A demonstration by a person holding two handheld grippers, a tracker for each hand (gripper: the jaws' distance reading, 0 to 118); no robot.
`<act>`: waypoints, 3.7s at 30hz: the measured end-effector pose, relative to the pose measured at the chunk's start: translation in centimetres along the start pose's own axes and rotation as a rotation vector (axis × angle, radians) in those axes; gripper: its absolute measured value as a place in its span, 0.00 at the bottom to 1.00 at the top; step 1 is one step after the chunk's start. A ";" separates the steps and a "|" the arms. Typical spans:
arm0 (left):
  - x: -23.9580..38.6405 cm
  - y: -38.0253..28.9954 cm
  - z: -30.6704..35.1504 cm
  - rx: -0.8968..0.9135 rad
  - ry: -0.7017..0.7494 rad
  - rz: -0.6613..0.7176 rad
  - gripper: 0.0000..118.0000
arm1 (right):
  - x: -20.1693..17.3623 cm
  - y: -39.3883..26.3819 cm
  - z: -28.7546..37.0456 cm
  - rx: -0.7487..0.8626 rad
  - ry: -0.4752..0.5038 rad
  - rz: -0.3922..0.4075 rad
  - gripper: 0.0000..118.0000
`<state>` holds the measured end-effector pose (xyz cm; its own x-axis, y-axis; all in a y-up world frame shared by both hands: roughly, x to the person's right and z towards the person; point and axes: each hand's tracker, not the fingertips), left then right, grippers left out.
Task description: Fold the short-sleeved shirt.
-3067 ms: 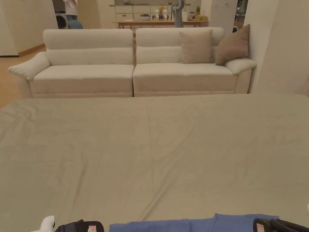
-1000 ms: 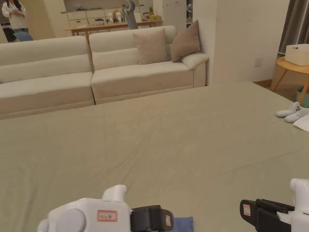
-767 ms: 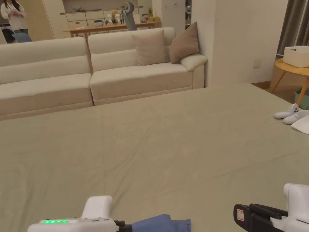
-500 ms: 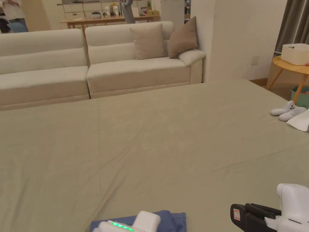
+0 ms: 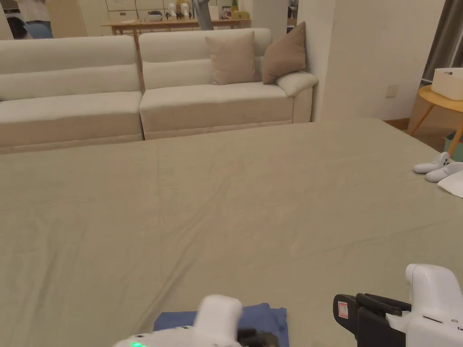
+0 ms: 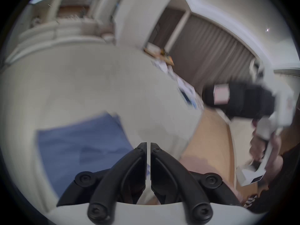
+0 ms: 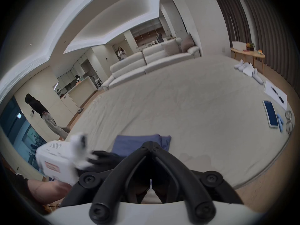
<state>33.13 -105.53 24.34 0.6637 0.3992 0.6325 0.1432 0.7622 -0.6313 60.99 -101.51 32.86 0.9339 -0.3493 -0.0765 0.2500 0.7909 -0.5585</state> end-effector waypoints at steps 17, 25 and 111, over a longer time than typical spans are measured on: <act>-0.6 -2.7 17.3 0.699 0.835 -0.125 0.03 | -8.2 -3.3 -0.9 0.491 -0.336 0.296 0.00; -1.1 -3.8 16.6 0.666 0.853 -0.113 0.03 | -6.6 -1.9 1.1 0.539 -0.374 0.232 0.00; -32.5 -0.2 32.3 0.025 0.708 0.432 0.61 | -9.9 -1.0 -14.2 -0.467 -0.039 0.082 0.00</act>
<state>-12.14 -102.22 18.39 0.9627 0.2512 -0.1010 -0.2417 0.6297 -0.7383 47.85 -105.97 22.46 0.9570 -0.2684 -0.1099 0.0414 0.5016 -0.8641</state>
